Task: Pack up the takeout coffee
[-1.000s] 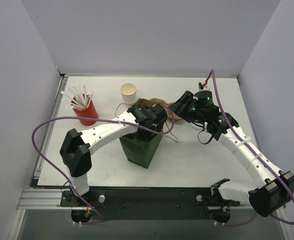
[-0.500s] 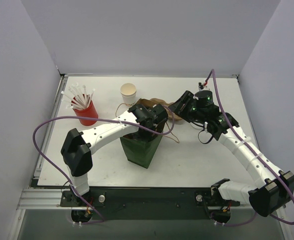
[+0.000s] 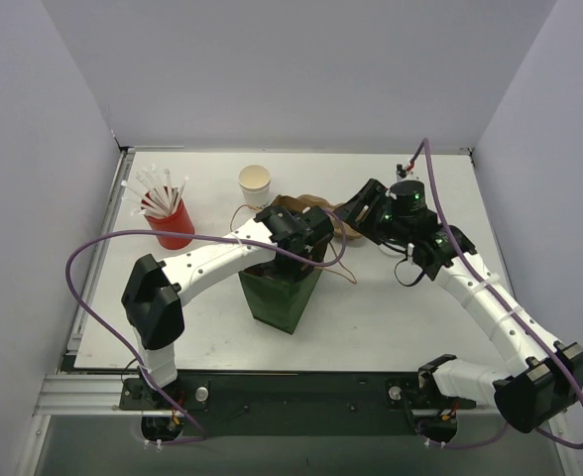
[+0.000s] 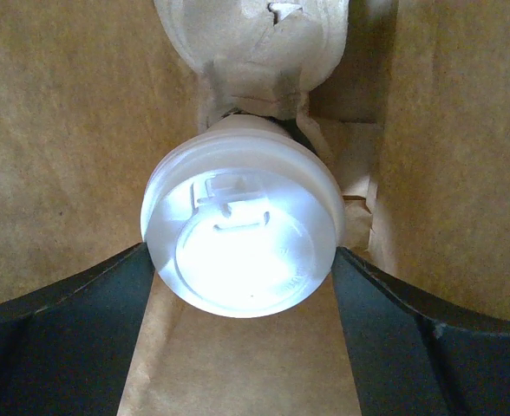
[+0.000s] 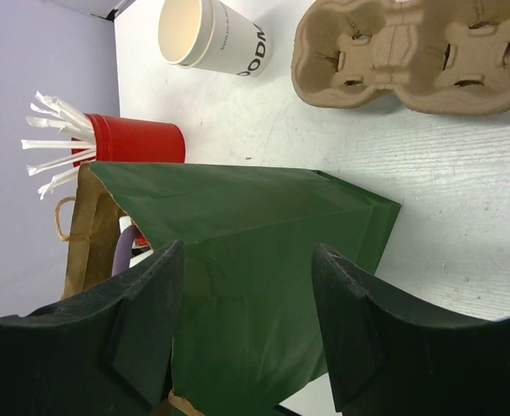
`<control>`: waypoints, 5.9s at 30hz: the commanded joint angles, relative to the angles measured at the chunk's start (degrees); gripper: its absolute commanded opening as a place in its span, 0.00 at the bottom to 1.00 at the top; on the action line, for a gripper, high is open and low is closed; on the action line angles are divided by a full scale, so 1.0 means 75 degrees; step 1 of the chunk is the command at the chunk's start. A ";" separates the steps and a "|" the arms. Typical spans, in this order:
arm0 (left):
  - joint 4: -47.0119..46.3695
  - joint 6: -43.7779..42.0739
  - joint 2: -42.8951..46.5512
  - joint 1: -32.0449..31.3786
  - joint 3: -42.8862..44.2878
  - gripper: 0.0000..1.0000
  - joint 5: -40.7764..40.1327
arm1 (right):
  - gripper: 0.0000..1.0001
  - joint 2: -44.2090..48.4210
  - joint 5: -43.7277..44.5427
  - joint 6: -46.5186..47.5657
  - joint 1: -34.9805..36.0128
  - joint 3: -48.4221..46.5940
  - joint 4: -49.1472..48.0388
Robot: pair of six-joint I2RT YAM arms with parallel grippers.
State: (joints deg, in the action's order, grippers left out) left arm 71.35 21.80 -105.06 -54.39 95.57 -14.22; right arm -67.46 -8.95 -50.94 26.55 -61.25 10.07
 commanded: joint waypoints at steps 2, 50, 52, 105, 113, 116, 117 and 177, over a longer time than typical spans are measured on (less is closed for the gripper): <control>0.0107 0.0034 -0.0172 -0.0013 0.0136 0.94 -0.0014 | 0.58 0.0253 -0.0178 -0.0017 -0.0070 0.0034 -0.0252; 0.0236 -0.0106 0.0085 -0.0014 0.0488 0.97 0.0068 | 0.64 0.0663 -0.2803 -0.0545 -0.0692 0.1968 -0.3089; 0.0248 -0.0106 0.0085 -0.0013 0.0511 0.97 0.0044 | 0.63 0.0593 -0.2780 -0.0521 -0.0657 0.1968 -0.3018; 0.0506 -0.0095 0.0554 -0.0013 0.1191 0.98 -0.0038 | 0.60 0.0218 -0.1831 0.0276 -0.0141 0.1324 -0.1565; 0.0459 -0.0024 0.0730 -0.0013 0.1214 0.97 -0.0061 | 0.59 0.0217 -0.1608 0.0381 -0.0012 0.1136 -0.1377; 0.0447 -0.0001 0.0823 -0.0013 0.1273 0.97 -0.0061 | 0.59 0.0194 -0.1537 0.0428 0.0046 0.1089 -0.1377; 0.0447 0.0011 0.0847 -0.0013 0.1308 0.97 -0.0073 | 0.59 0.0182 -0.1514 0.0428 0.0047 0.1066 -0.1168; -0.2844 0.0597 0.2677 0.4333 0.0512 0.72 -0.0870 | 0.76 0.0627 -0.1256 0.0627 0.0269 -0.0715 0.0075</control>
State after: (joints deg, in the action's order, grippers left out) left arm 59.24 27.31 -82.65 -25.89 101.08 -20.21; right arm -66.35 -19.84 -47.75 28.60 -63.48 8.67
